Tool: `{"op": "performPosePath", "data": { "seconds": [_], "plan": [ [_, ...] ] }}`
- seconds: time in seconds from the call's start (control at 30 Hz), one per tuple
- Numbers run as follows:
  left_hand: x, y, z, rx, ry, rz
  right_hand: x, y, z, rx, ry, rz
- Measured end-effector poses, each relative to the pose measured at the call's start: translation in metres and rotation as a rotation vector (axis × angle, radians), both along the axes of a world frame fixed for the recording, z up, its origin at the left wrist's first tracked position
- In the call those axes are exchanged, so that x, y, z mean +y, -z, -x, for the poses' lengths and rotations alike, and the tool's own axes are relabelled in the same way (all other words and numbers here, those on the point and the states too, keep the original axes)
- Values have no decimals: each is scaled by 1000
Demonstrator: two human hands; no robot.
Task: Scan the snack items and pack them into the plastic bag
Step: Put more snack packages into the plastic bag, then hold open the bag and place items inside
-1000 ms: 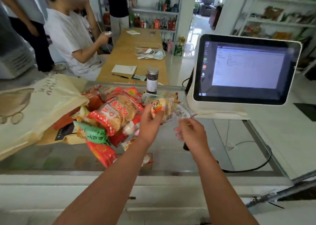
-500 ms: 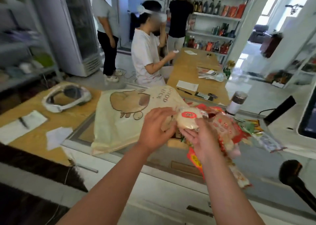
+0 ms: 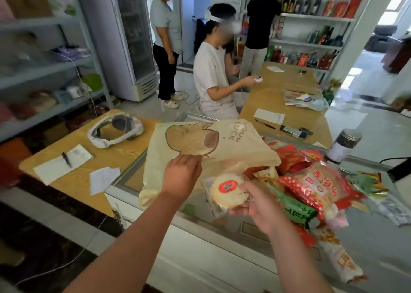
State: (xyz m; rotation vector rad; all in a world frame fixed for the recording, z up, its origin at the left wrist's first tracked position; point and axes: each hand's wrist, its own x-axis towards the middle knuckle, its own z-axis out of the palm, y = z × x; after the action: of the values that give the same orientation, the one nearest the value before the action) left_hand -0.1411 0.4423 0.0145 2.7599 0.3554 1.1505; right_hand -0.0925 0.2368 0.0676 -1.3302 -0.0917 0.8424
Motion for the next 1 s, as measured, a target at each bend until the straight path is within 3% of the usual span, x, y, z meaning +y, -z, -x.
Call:
{"op": "performPosePath", "data": {
  "seconds": [0.13,0.4,0.6,0.9,1.0],
  "plan": [
    [8,-38,-2,-4,-38,-65,15,5,-18,-3,-34,23],
    [9,-86,0,-138,-145,-175,64,-31,-66,33,371,-421],
    [23,-110,-6,-258,-180,-224,102,27,-60,185,260,-117],
    [51,-127,-9,-300,-80,-256,177,40,-51,228,235,-69],
    [56,-128,-7,-318,-48,-220,212,22,-82,208,349,-217]
  ]
}}
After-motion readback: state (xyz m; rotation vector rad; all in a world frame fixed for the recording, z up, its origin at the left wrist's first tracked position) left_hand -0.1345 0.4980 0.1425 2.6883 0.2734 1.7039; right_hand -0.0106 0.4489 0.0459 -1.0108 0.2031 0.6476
